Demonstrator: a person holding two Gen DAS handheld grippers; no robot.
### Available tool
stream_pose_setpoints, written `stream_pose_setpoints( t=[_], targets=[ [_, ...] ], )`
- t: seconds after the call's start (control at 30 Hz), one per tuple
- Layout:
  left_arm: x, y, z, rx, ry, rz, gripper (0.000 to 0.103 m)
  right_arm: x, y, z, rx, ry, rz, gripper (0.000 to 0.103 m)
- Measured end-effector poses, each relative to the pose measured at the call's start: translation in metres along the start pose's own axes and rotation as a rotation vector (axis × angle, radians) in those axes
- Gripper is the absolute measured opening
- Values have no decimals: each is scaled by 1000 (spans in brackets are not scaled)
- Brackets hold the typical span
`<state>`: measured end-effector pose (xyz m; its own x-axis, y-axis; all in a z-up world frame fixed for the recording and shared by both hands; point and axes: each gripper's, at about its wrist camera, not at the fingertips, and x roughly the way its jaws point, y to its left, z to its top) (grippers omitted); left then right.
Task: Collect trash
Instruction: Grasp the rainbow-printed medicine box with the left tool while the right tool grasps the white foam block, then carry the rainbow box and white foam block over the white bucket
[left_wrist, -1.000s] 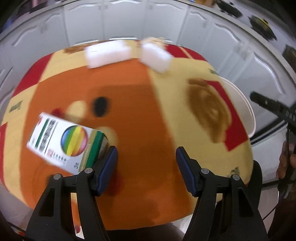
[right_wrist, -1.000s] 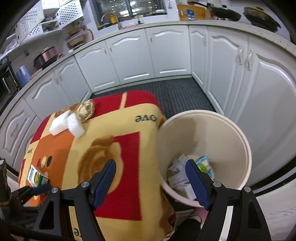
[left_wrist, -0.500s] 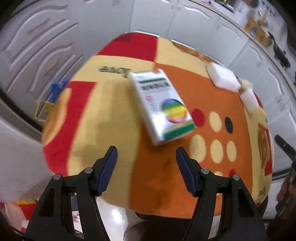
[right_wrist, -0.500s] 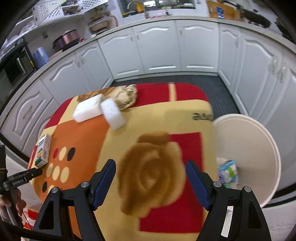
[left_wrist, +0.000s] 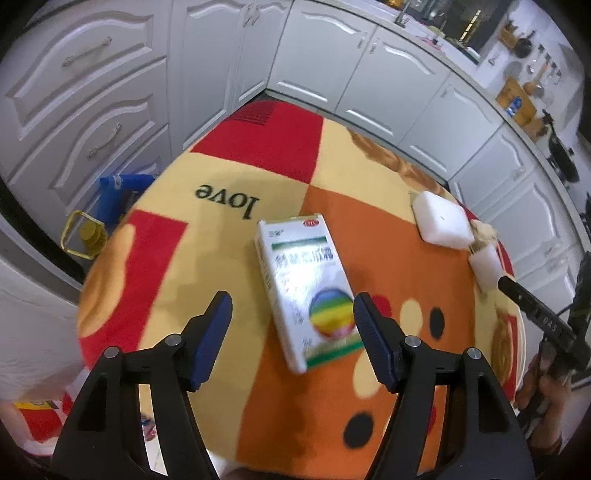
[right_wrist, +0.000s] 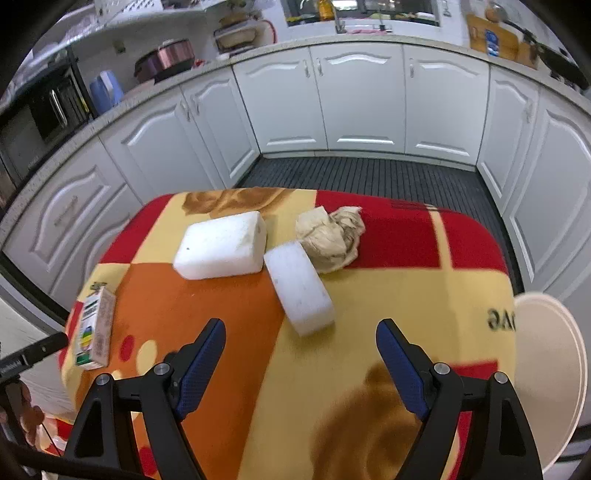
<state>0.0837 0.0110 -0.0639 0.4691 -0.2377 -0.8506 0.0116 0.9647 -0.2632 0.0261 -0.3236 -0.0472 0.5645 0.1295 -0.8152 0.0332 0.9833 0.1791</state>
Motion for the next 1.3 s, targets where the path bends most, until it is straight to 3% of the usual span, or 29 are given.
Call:
stream_pose_setpoints(
  t=[0.1, 0.43, 0.5, 0.57, 0.63, 0.7, 0.83, 1.0, 1.3],
  targets=[
    [18, -5, 5, -3, 11, 37, 67, 16, 2, 7, -16, 26, -8, 81],
    [28, -17, 11, -14, 1, 20, 67, 30, -2, 13, -19, 30, 11, 81],
    [29, -17, 10, -6, 4, 39, 67, 29, -1, 12, -20, 16, 19, 75],
    [36, -15, 9, -10, 37, 51, 67, 29, 3, 12, -32, 14, 13, 50],
    [39, -15, 6, 2, 42, 50, 66, 30, 6, 11, -46, 21, 4, 42],
    [36, -16, 3, 25, 21, 49, 59, 25, 8, 8, -59, 10, 1, 34],
    [23, -21, -1, 36, 2, 0, 58, 4, 7, 1, -48, -23, 42, 33],
    [1, -50, -10, 118, -46, -36, 57, -28, 4, -13, -13, -55, 96, 33],
    [-12, -111, -32, 230, -51, -115, 56, -67, -4, -41, -9, -105, 64, 33]
  ],
)
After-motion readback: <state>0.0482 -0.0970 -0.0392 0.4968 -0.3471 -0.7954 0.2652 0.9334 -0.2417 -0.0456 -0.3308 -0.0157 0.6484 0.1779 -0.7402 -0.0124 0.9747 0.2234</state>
